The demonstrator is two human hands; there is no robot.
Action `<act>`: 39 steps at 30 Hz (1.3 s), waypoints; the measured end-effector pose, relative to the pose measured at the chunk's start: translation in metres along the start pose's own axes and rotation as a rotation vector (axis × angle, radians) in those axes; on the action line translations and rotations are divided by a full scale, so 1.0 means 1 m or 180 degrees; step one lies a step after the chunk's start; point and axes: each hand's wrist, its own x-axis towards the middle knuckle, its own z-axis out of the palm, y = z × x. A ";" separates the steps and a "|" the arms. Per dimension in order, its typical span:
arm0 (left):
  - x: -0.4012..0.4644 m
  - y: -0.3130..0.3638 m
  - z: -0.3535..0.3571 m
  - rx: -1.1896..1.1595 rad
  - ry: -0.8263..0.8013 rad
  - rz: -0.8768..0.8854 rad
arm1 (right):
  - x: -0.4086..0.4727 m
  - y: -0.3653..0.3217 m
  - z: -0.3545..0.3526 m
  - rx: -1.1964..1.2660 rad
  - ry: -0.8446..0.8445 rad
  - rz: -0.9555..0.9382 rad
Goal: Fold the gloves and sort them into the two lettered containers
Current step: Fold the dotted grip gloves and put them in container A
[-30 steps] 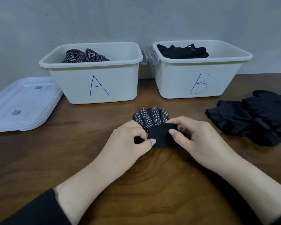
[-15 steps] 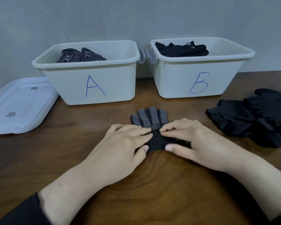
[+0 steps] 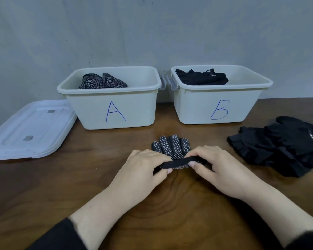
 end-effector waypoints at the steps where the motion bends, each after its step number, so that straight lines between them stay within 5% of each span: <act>1: -0.002 0.002 -0.003 -0.0153 0.0007 -0.0031 | -0.003 -0.004 -0.002 0.0110 -0.0040 0.0039; 6: -0.016 0.008 -0.014 -0.0861 -0.0064 -0.0327 | -0.006 -0.020 -0.008 0.0956 -0.0206 0.0320; 13: 0.008 0.004 -0.004 -0.1424 0.0370 -0.0740 | 0.020 -0.004 -0.004 0.1196 0.0182 0.0651; 19: 0.032 -0.006 0.008 -0.0625 0.0958 -0.0720 | 0.045 0.019 0.007 0.0549 0.0261 0.0970; 25: 0.031 -0.015 0.007 -0.0080 0.0142 0.0058 | 0.051 0.026 0.009 0.0397 0.0247 0.1038; 33: 0.032 -0.019 0.006 -0.0201 -0.0071 -0.0021 | 0.082 -0.002 -0.017 -0.0120 -0.1146 0.1035; 39: 0.029 -0.019 -0.001 -0.0699 0.0380 -0.0550 | 0.097 -0.021 -0.013 -0.0305 -0.1431 0.1101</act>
